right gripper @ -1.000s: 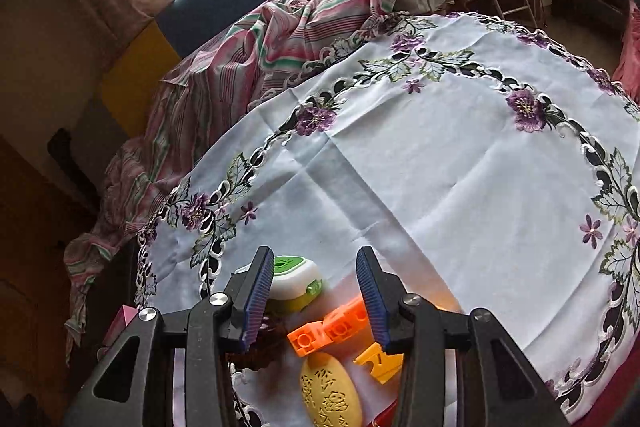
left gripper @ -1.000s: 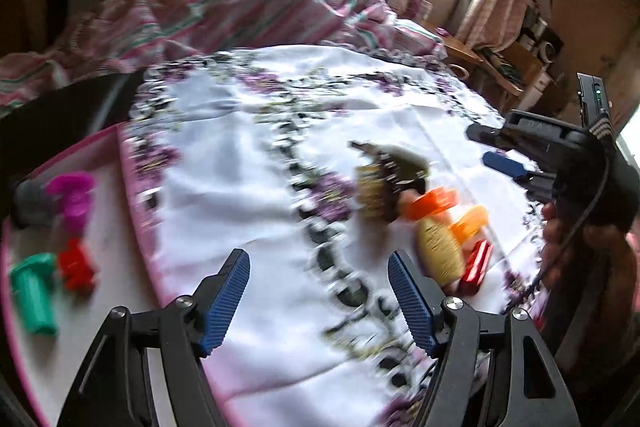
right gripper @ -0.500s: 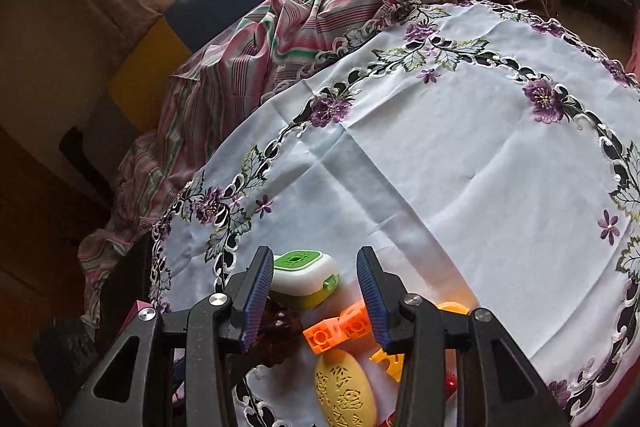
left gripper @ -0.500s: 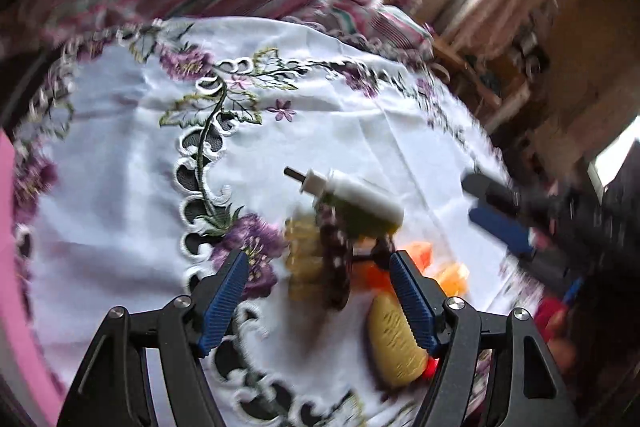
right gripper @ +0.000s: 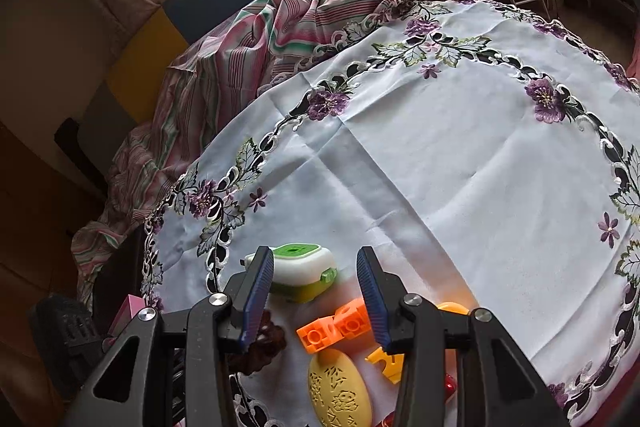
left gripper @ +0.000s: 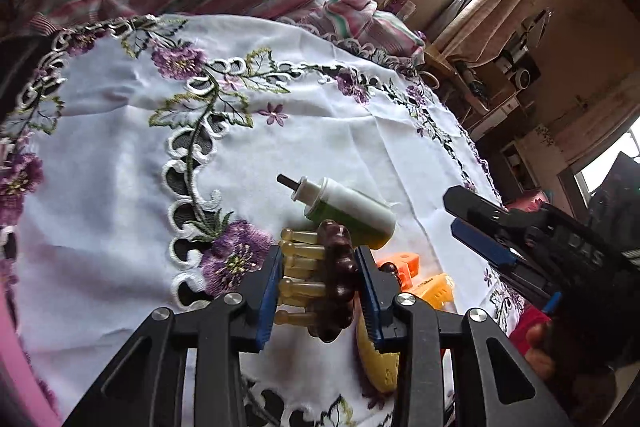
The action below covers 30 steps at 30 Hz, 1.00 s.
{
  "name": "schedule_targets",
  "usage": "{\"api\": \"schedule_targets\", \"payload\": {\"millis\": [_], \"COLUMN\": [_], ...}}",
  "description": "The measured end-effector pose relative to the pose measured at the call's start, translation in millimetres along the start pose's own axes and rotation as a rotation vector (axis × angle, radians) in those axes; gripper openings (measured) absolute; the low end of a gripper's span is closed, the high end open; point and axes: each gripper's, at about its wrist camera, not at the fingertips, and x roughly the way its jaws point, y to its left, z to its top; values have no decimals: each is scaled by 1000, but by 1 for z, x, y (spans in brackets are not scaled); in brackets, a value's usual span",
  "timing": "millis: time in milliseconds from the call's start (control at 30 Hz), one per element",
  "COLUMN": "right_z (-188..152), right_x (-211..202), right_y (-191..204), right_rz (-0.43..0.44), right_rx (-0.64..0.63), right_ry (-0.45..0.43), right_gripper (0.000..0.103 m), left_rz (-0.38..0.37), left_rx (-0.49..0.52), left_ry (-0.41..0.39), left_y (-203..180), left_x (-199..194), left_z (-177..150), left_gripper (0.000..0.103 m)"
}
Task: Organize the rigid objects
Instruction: 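Move the left tool to the brown claw hair clip and grasp it, then carry the brown clip toward the tray with the left tool while the right tool grasps the white-green plug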
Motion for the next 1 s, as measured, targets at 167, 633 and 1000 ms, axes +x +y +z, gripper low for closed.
{"api": "schedule_targets", "payload": {"millis": [167, 633, 1000], "right_z": [-3, -16, -37], "right_x": [7, 38, 103], "right_y": [2, 74, 101], "right_rz": [23, -118, -365], "right_rx": [-2, -547, -935], "right_ry": [46, 175, 294], "right_gripper": [44, 70, 52], "left_rz": [33, 81, 118], "left_rx": [16, 17, -38], "left_ry": [-40, -127, -169], "left_y": [7, 44, 73], "left_x": [-37, -131, -171], "left_z": [-11, -61, -83], "left_gripper": [36, 36, 36]}}
